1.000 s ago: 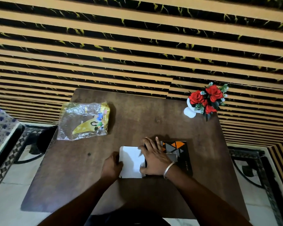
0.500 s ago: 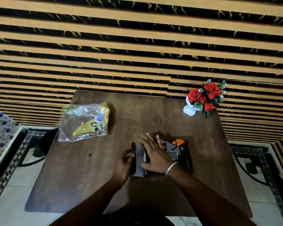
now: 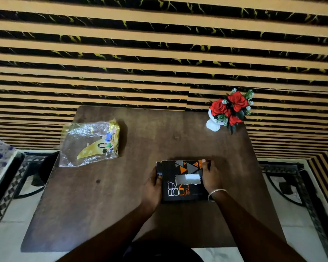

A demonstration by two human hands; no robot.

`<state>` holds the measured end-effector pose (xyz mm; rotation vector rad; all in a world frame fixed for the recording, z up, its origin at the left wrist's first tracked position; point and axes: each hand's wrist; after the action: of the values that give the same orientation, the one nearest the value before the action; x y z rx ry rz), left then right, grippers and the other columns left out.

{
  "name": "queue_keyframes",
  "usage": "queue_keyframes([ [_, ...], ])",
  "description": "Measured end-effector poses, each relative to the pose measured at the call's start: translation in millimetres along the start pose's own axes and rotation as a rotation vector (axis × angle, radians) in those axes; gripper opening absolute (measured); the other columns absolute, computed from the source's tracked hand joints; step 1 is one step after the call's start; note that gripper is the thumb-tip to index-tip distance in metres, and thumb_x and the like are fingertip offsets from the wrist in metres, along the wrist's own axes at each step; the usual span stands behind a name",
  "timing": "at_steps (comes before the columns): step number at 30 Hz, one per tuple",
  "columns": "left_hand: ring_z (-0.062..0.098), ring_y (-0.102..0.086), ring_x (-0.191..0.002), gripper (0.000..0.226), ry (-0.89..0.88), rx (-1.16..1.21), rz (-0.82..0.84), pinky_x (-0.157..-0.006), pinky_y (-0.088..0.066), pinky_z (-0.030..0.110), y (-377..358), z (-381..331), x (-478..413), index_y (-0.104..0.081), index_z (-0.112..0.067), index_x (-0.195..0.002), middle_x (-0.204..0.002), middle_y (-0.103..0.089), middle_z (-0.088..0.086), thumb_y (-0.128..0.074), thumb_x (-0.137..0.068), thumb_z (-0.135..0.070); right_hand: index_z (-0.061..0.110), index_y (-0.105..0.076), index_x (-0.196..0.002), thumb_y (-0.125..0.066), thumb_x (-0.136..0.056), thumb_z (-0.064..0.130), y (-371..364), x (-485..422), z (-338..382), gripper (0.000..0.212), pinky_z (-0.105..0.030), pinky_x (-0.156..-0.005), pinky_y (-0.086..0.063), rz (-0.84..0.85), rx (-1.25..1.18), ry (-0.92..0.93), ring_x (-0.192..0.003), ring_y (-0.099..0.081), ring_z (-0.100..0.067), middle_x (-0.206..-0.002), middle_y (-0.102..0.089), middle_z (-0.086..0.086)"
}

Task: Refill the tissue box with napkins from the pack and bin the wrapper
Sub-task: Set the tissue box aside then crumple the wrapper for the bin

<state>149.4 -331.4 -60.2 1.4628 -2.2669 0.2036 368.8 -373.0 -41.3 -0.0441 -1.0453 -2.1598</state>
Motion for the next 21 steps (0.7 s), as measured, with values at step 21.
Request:
queue_keyframes([
  [21,0.010,-0.067,-0.093,0.044,0.107,0.007,-0.026,-0.074,-0.059,0.030,-27,-35,0,-0.034,-0.030,-0.147,-0.118,-0.061,-0.006,-0.040,-0.104,-0.023,0.006,-0.052,-0.127,-0.039,-0.102,0.044,-1,-4,11,0.047,-0.043,-0.101,-0.041,0.045,-0.107,-0.121,-0.113,-0.057,-0.034,-0.119,-0.061,-0.017],
])
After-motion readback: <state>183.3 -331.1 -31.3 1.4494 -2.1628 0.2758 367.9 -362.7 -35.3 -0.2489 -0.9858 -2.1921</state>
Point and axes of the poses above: each hand's wrist, its own x-axis away from the middle knuckle, its own y-axis out of the back of the hand, z = x × y
